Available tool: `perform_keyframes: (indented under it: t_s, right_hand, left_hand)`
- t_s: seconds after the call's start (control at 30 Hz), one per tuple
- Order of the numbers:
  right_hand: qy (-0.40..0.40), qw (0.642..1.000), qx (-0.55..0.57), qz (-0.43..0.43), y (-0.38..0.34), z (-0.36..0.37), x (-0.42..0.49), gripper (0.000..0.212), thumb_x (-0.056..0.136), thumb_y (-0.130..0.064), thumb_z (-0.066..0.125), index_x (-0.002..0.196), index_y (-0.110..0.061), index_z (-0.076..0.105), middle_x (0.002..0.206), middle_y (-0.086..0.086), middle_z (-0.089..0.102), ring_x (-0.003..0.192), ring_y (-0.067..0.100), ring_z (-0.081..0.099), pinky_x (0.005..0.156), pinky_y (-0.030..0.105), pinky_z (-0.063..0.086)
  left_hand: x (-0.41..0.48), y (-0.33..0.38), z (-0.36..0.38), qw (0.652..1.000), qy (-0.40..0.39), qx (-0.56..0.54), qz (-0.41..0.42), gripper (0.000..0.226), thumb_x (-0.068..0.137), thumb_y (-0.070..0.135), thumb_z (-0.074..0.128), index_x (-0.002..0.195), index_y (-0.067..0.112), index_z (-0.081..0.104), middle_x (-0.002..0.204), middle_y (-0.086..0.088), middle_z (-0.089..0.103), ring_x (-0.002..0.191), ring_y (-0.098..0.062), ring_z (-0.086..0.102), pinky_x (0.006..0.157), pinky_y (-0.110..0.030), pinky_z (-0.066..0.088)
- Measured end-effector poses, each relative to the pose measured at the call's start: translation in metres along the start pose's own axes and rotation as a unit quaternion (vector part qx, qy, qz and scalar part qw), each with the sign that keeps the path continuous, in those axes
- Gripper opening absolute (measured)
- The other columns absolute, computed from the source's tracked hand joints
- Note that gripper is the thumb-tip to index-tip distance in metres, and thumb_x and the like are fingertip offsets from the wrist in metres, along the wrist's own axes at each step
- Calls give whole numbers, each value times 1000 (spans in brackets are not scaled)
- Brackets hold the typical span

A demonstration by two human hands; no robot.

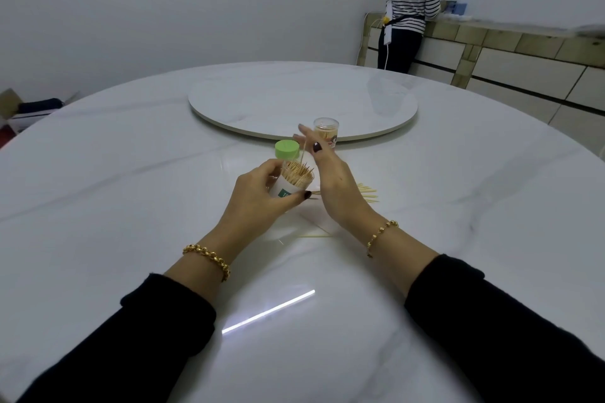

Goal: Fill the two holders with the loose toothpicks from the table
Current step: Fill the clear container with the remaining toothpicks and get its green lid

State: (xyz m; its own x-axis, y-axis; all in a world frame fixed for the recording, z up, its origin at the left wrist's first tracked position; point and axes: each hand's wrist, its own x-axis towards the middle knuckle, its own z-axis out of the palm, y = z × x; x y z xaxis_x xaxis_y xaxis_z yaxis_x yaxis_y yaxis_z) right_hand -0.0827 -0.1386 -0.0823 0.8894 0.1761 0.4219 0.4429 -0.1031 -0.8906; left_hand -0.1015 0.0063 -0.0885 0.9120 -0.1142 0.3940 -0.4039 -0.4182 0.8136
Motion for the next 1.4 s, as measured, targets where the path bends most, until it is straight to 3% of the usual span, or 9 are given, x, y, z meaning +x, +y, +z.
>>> perform_keyframes:
  t_s: [0.17, 0.27, 0.37, 0.83, 0.97, 1.07, 1.2, 1.3, 1.4]
  right_hand:
    - [8, 992, -90, -86, 2, -6, -1, 46, 97, -17, 28, 137, -9, 48, 135, 4, 55, 126, 4, 47, 95, 9, 36]
    - [-2, 983, -158, -89, 4, -6, -4, 46, 96, -21, 28, 133, -10, 53, 130, 3, 59, 123, 9, 50, 102, 29, 42]
    - [-43, 971, -217, -91, 6, -1, -7, 49, 95, -25, 25, 135, -14, 52, 137, -1, 54, 133, 6, 40, 115, 42, 24]
    - [35, 946, -284, -151, 0, 4, -13, 55, 94, -28, 20, 115, -8, 67, 119, 9, 67, 131, 9, 42, 119, 37, 14]
    - [62, 942, -292, -151, 0, -1, -14, 58, 92, -25, 21, 98, 2, 71, 119, 8, 66, 129, 6, 38, 117, 19, 5]
    - [24, 955, -267, -126, 5, -2, -15, 49, 95, -19, 29, 89, 4, 71, 111, -6, 69, 128, -3, 39, 117, 29, 20]
    - [27, 980, -170, -94, 8, -9, -16, 44, 95, -21, 37, 97, 7, 71, 108, 6, 71, 119, -18, 43, 112, 24, 31]
    - [52, 980, -182, -58, 10, -19, -17, 32, 94, -22, 46, 116, -15, 69, 122, 3, 65, 124, -6, 47, 114, 25, 28]
    - [-49, 962, -267, 23, 15, -32, -20, 40, 94, -21, 56, 133, -18, 55, 140, 2, 51, 137, 4, 36, 120, 33, 13]
  left_hand:
    - [0, 0, 0, 1000, -5, -4, 2, 40, 74, 28, 79, 110, 24, 61, 99, 10, 67, 89, -4, 63, 77, -23, 55]
    - [1, 0, -1, 1000, 6, -12, -4, 38, 75, 26, 79, 108, 23, 61, 96, 11, 67, 86, -4, 63, 73, -21, 55]
    - [1, 0, -4, 1000, 25, -17, -9, 39, 76, 25, 77, 111, 20, 61, 95, 10, 67, 82, -1, 63, 65, -13, 50]
    - [3, -4, -8, 999, 48, -12, -23, 41, 75, 29, 79, 112, 21, 61, 95, 10, 66, 84, -6, 62, 63, -11, 49]
    - [3, -2, -8, 999, 46, -15, -15, 43, 75, 28, 79, 113, 20, 61, 96, 9, 66, 85, -6, 62, 61, -10, 47]
    - [2, -3, -8, 999, 41, -14, -20, 42, 74, 28, 80, 112, 20, 62, 95, 7, 67, 84, -6, 63, 62, -11, 48]
    - [2, -4, -8, 998, 36, -26, -34, 42, 75, 28, 80, 112, 21, 62, 96, 7, 66, 85, -6, 62, 59, -9, 47]
    - [2, -3, -9, 998, 36, -24, -41, 46, 74, 28, 80, 114, 20, 61, 98, 7, 65, 86, -5, 62, 58, -7, 46]
    - [2, -5, -10, 998, 36, -26, -49, 44, 74, 25, 81, 113, 19, 61, 97, 5, 65, 83, -5, 61, 56, -6, 45]
